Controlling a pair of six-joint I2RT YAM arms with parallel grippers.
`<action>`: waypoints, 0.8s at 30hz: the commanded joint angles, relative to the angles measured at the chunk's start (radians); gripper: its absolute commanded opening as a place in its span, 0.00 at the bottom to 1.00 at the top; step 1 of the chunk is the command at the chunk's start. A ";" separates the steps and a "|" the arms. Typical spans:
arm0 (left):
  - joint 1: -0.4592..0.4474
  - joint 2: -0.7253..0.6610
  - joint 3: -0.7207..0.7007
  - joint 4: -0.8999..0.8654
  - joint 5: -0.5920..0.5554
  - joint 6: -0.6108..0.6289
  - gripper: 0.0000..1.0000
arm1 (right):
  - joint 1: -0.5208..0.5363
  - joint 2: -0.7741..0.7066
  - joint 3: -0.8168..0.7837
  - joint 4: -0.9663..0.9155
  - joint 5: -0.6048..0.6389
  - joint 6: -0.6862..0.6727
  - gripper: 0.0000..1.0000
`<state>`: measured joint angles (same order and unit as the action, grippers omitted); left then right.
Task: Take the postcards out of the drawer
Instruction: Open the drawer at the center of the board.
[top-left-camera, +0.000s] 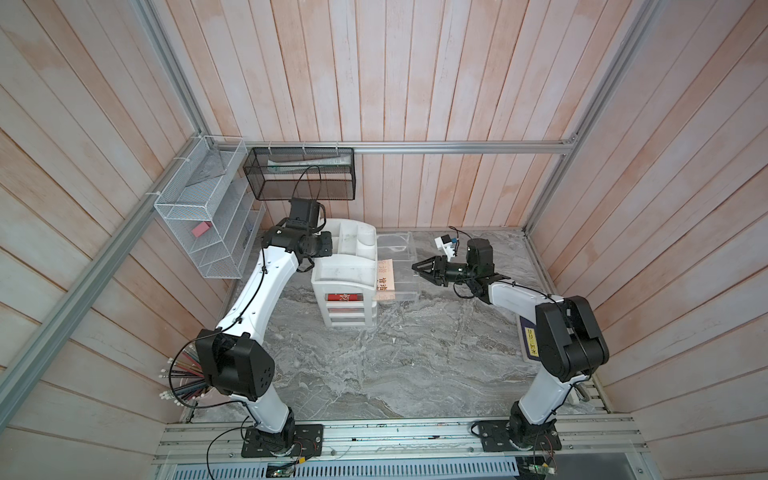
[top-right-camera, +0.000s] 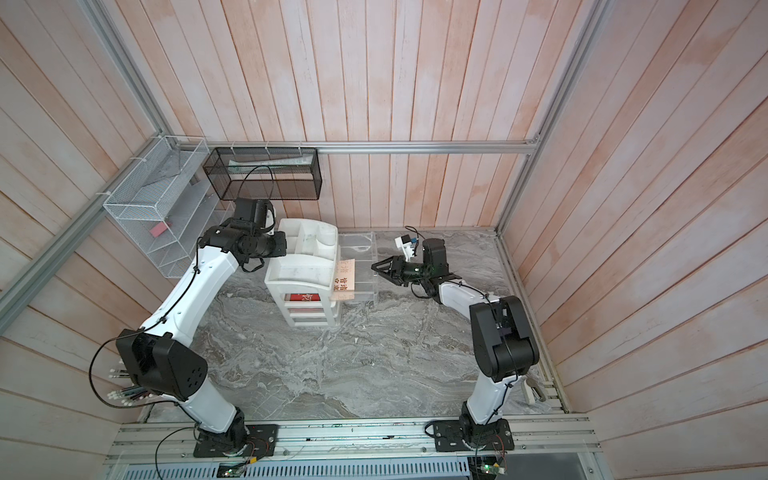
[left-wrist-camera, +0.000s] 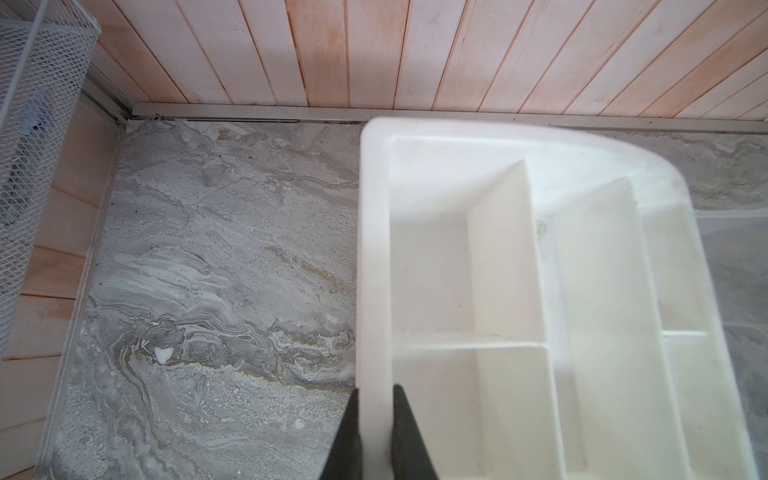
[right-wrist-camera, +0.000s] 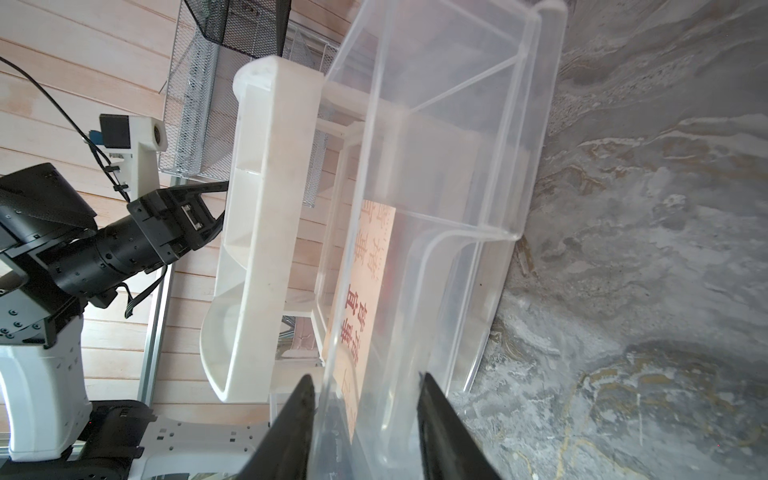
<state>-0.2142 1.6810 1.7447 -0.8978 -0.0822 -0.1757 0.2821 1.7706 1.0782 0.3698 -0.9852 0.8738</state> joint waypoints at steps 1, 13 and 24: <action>0.009 -0.010 0.033 0.057 -0.027 0.025 0.00 | -0.011 -0.002 0.023 0.014 0.010 -0.021 0.41; 0.009 -0.010 0.030 0.058 -0.020 0.022 0.00 | -0.013 -0.012 0.046 -0.070 0.025 -0.075 0.51; 0.009 -0.021 0.013 0.066 -0.013 0.012 0.00 | -0.037 -0.039 0.054 -0.183 0.094 -0.143 0.60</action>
<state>-0.2142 1.6810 1.7447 -0.8978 -0.0788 -0.1776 0.2573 1.7695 1.1046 0.2501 -0.9295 0.7765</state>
